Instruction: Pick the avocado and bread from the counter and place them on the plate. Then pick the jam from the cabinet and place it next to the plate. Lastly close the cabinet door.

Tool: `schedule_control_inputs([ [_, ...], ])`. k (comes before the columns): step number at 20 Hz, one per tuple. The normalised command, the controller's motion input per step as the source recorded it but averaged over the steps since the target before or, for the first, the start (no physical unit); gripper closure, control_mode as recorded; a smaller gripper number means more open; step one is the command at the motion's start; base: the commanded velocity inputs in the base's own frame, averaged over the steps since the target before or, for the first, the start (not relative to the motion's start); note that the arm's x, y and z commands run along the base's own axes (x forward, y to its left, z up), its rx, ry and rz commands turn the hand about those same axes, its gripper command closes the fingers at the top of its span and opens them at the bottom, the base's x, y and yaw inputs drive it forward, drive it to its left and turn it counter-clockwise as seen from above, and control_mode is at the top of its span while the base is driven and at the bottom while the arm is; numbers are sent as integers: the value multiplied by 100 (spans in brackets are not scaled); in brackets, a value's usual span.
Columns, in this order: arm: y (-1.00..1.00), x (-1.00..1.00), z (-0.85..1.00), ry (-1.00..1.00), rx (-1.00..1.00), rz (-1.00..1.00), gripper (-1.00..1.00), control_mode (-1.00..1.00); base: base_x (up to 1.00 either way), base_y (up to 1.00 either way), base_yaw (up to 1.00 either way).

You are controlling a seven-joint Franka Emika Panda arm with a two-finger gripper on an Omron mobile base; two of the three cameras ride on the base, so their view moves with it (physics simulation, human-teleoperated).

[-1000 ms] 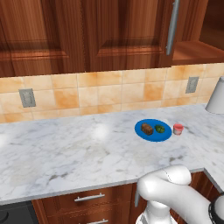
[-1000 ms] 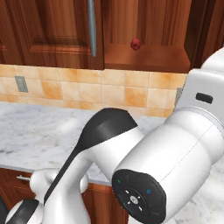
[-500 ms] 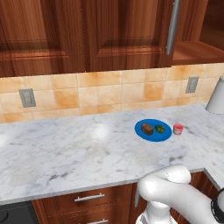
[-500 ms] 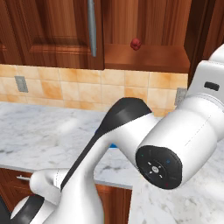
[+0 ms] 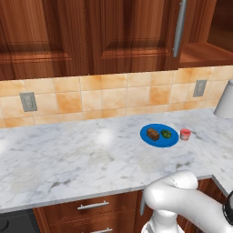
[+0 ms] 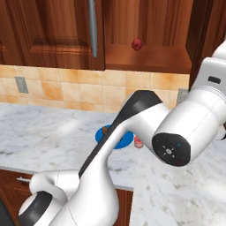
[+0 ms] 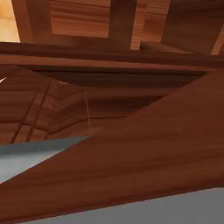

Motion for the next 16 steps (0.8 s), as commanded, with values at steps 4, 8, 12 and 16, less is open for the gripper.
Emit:
schedule_control_inputs([
  [4,-8,51,0,-6,-3,8,-100,-100,0,0,0],
  [8,4,11,0,-8,-6,17,-100,-100,0,0,0],
  [12,30,-12,0,-9,-12,31,-100,-100,0,0,0],
  [16,42,-17,0,-9,-20,37,-100,-100,0,0,0],
])
